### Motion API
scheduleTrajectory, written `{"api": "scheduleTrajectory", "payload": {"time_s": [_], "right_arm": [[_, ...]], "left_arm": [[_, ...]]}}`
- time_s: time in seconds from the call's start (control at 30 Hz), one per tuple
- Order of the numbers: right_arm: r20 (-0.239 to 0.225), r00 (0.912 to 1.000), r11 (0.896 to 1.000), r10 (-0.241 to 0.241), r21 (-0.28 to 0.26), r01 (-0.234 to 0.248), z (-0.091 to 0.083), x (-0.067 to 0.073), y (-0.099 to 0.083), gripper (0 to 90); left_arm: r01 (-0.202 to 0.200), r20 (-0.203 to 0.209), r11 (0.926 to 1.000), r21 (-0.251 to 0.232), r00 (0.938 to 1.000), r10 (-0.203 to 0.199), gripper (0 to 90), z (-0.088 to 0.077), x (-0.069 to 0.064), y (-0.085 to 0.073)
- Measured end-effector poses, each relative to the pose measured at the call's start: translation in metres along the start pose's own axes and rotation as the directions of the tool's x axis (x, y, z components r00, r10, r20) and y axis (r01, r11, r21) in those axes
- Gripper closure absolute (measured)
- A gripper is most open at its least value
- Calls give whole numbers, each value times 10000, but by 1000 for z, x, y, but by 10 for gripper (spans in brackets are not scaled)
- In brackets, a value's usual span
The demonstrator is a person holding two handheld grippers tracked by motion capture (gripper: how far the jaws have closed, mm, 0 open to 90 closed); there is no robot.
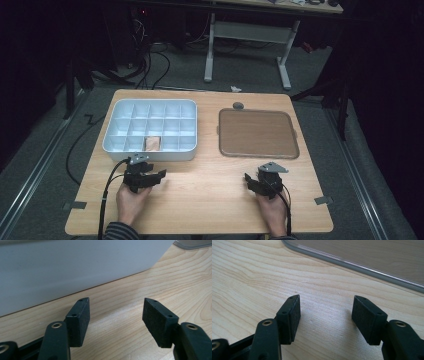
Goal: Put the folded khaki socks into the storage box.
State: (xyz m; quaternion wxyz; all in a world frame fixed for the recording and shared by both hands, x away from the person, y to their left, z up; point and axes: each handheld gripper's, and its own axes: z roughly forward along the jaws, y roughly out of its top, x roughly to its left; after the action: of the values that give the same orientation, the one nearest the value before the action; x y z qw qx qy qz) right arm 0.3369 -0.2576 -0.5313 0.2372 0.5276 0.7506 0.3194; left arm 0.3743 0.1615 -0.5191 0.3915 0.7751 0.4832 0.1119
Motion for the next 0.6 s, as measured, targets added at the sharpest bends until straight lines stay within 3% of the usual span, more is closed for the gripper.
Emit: {"api": "scheduleTrajectory", "payload": {"time_s": [0.37,0.6], "right_arm": [[2,10000,10000,3,3,-3,0,0,0,403],[-1,10000,10000,-19,-3,19,0,0,0,403]], "left_arm": [[-106,-509,9999,52,9986,109,397,7,2,-7],[-471,-802,9986,-246,9958,450,393,9,2,-10]]}}
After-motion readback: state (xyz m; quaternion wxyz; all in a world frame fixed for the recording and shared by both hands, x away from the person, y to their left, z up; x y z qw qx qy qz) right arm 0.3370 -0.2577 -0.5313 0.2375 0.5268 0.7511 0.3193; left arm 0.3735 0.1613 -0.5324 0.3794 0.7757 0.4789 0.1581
